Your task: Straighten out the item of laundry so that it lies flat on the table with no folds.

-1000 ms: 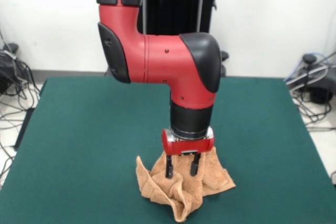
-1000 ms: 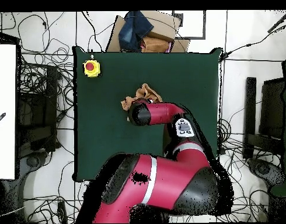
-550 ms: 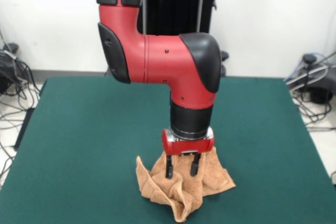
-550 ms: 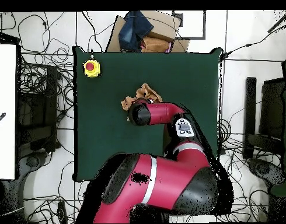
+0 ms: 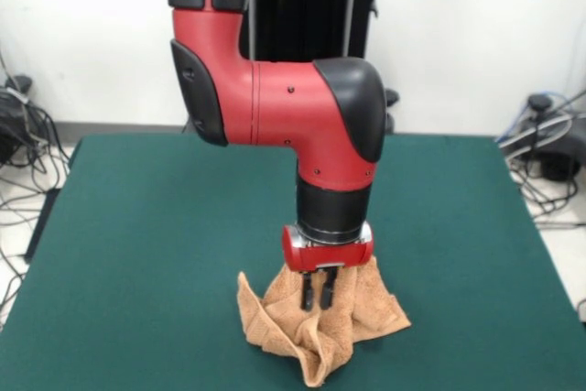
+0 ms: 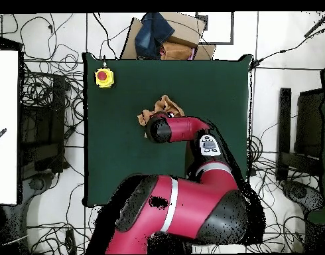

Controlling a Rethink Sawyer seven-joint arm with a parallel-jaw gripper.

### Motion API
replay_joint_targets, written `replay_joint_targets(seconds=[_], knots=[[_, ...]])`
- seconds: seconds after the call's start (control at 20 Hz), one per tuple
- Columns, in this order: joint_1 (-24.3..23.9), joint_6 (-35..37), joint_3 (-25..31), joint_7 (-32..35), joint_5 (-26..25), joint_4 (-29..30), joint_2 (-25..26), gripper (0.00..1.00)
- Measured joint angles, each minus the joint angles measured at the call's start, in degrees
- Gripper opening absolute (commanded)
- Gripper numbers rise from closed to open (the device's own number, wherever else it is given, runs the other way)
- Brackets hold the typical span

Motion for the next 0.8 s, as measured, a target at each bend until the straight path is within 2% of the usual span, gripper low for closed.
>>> replay_joint_targets(seconds=[0.8], knots=[[1.5,0.0,-2.4,0.0,2.8,-0.2,0.3,0.0]])
